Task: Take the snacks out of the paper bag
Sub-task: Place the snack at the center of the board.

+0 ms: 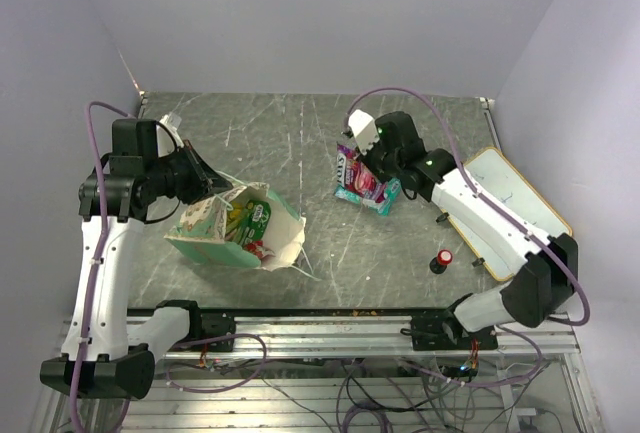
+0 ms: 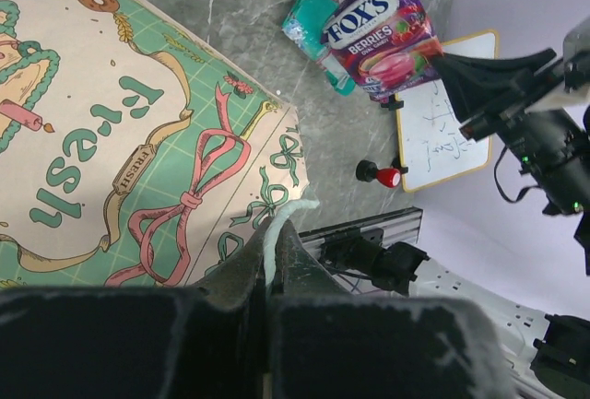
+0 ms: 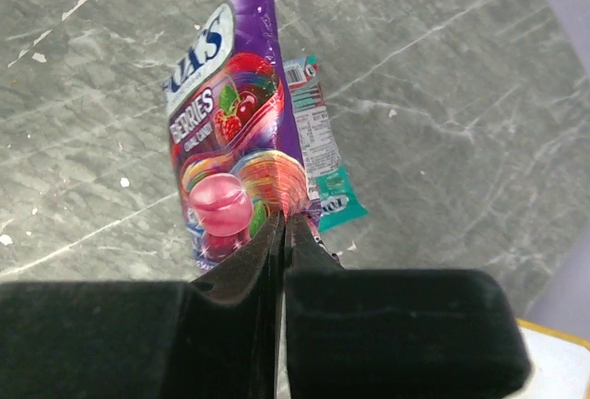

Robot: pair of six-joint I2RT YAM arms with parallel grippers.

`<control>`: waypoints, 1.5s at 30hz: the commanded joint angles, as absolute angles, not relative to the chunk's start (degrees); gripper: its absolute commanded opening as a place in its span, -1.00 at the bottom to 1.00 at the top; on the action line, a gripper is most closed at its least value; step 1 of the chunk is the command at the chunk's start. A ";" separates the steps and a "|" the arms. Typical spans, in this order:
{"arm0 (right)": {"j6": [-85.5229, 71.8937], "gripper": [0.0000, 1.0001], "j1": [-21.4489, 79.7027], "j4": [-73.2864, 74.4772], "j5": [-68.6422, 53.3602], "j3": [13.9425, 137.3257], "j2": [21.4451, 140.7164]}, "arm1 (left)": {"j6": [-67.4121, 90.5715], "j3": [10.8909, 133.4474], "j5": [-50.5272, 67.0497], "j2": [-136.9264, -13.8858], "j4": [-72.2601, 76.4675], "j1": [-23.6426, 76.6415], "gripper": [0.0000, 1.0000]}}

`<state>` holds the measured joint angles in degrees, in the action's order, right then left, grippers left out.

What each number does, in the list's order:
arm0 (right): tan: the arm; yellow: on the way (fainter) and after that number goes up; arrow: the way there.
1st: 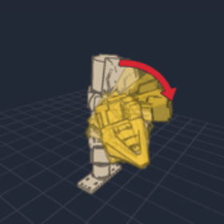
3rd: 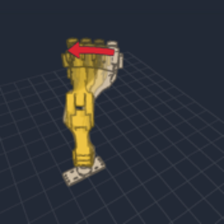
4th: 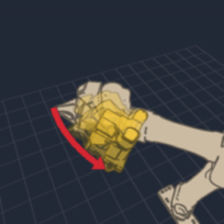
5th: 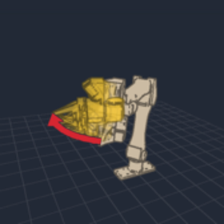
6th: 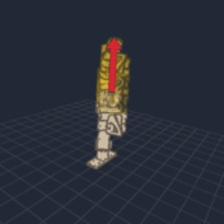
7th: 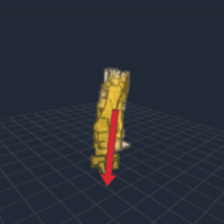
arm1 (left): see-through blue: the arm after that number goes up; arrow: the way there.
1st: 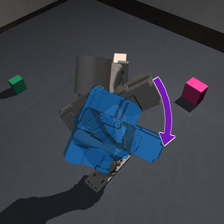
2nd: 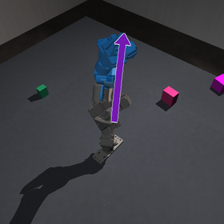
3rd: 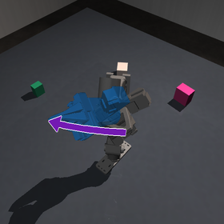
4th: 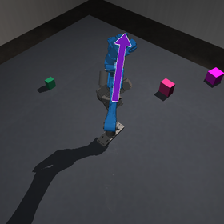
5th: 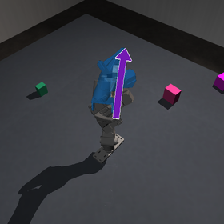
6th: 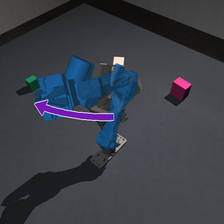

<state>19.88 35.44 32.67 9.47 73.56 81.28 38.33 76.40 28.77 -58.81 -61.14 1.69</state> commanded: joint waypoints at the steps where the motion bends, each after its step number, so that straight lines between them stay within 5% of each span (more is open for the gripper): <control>1: 19.95 -1.00 29.22 26.20 -4.11 73.96 84.48 | 37.97 78.21 31.05 -58.63 -60.57 1.66 -0.86; 14: 21.35 -1.00 15.82 29.97 -23.15 74.10 97.41 | 34.85 81.15 30.78 -61.69 -63.07 1.59 -0.86; 36: 21.40 -1.00 15.07 33.16 -12.72 73.34 99.04 | 37.04 78.53 32.63 -62.67 -58.48 1.66 -0.86; 41: 14.57 -0.26 17.78 28.99 -5.61 68.06 88.70 | 36.29 79.24 33.15 -62.51 -59.03 1.63 -0.86; 45: 14.51 -0.12 25.18 24.87 -5.24 67.84 82.17 | 36.30 79.51 33.11 -63.43 -60.12 1.66 -0.86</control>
<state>17.17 18.48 30.13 -7.11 66.41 88.84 36.40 78.63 31.33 -63.40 -60.62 1.69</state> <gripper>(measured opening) 0.426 0.077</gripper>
